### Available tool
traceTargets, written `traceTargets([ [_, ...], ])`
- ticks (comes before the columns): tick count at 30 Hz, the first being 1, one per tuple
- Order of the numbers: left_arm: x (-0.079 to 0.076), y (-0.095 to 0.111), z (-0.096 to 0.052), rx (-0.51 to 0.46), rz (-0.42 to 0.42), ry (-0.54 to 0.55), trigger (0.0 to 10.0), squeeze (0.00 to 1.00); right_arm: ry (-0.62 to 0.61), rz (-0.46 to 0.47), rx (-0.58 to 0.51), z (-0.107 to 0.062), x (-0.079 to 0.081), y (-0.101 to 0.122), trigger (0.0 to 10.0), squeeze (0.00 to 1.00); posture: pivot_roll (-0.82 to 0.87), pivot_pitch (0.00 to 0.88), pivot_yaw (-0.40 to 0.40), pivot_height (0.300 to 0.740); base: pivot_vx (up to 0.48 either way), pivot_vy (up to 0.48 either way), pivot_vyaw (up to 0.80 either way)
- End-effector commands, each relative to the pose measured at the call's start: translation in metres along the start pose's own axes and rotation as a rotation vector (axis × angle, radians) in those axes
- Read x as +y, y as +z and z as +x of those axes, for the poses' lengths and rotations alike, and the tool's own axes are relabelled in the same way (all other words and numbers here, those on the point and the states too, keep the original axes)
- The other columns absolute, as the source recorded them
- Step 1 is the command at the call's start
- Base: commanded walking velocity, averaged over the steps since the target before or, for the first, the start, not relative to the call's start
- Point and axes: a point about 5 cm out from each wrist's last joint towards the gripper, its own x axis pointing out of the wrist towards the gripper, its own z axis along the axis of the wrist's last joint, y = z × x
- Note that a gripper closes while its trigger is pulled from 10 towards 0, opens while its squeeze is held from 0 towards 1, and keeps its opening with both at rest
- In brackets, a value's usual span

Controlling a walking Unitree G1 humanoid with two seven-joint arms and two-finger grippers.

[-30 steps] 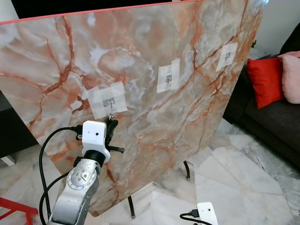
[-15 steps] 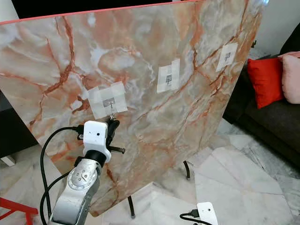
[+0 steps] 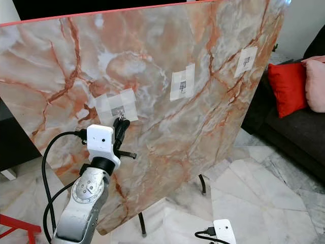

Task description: Hang keys on a hook

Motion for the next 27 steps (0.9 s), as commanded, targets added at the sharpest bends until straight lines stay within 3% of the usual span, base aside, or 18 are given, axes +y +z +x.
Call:
traceTargets([
  [1, -0.0067, -0.0003, 0.0034, 0.012, -0.01, -0.024, 10.0, 0.0, -0.004, 0.0, -0.005, 0.0, -0.0011, 0.0011, 10.0, 0.0, 0.03, 0.0, -0.083, 0.74, 0.0, 0.0, 0.0],
  [27, -0.0007, -0.0094, 0.0107, 0.064, 0.029, 0.062, 10.0, 0.0, -0.006, 0.007, -0.006, -0.0001, -0.0005, 0.0003, 10.0, 0.0, 0.03, 0.0, -0.078, 0.74, 0.0, 0.0, 0.0],
])
